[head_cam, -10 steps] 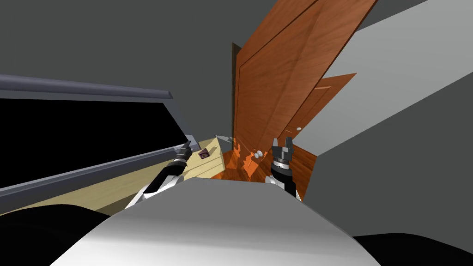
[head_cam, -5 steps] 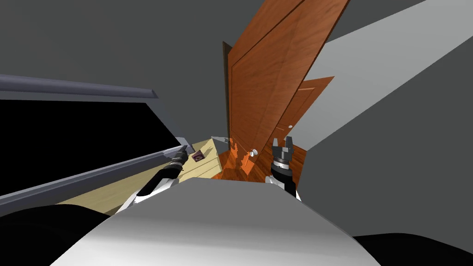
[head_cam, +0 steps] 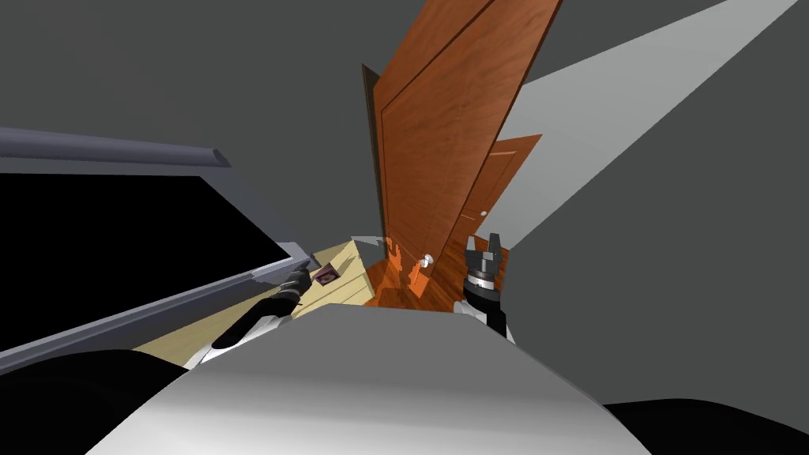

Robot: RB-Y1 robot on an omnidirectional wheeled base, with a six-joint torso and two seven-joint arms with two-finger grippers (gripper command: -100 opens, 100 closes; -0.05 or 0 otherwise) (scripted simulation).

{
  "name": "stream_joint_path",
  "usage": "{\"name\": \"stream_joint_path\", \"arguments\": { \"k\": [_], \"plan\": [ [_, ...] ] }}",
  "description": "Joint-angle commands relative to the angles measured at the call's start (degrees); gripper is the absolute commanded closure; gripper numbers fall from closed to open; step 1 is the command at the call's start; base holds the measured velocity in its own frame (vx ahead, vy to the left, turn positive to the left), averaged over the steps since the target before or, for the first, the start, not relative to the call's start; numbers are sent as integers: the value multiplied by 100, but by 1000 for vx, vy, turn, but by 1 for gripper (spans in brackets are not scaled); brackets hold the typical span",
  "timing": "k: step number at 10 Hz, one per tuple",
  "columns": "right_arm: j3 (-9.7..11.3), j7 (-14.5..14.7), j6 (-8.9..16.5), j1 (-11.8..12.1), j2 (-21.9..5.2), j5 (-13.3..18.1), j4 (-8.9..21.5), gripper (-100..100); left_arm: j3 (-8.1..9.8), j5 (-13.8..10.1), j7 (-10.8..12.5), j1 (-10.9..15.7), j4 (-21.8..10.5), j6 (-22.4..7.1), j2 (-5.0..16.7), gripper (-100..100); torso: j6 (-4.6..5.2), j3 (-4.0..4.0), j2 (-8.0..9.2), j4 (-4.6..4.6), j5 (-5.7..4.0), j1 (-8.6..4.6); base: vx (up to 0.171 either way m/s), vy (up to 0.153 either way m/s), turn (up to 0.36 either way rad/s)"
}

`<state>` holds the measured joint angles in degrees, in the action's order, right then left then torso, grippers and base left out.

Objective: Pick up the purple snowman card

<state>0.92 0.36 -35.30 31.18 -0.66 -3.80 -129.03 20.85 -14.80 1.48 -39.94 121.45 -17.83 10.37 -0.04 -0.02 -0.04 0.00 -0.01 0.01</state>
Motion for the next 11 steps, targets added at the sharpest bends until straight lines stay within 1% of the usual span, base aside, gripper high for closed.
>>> {"name": "stream_joint_path", "arguments": {
  "k": [1, 2, 3, 5, 6, 8, 9, 11],
  "plan": [
    [0, 0, 0, 0, 0, 0, 0, 0, 109, -57, 119, -104, -46, -286, -41, -100, 0, 0, 0, 0, 0, 0, 48, -5, -131],
    [0, 0, 0, 0, 0, 0, 0, 0, 210, -128, 242, -205, -86, -449, -46, -100, 2, -2, -3, -1, 1, 4, 70, -5, -276],
    [0, 0, 0, -1, 0, 0, 0, 0, 210, -128, 242, -205, -86, -513, -46, -100, 3, -5, -9, -2, 1, 6, 52, 3, -83],
    [0, 0, 0, 0, 0, 0, 0, 0, 396, -267, 495, -405, -157, -910, -57, -100, 1, -3, -6, -1, 2, 10, 68, 15, -168],
    [0, 0, 0, 0, -1, 0, 0, 0, 396, -267, 495, -405, -157, -910, -57, -100, 1, -6, -11, -3, 3, 15, 64, 27, -65],
    [0, 0, 0, 0, -1, 0, 0, 0, 559, -399, 753, -601, -216, -1231, -78, -100, 1, -5, -9, -2, 4, 19, 73, 33, -150],
    [0, 0, 0, 0, -1, 0, 0, 0, 559, -399, 753, -601, -216, -1265, -78, -100, 1, -8, -15, -3, 4, 18, 72, 34, -57],
    [-1, 0, 0, 0, -1, 0, 0, 0, 700, -522, 1005, -786, -262, -1576, -121, -100, 1, -7, -13, -3, 4, 20, 79, 40, -116]
  ]
}}
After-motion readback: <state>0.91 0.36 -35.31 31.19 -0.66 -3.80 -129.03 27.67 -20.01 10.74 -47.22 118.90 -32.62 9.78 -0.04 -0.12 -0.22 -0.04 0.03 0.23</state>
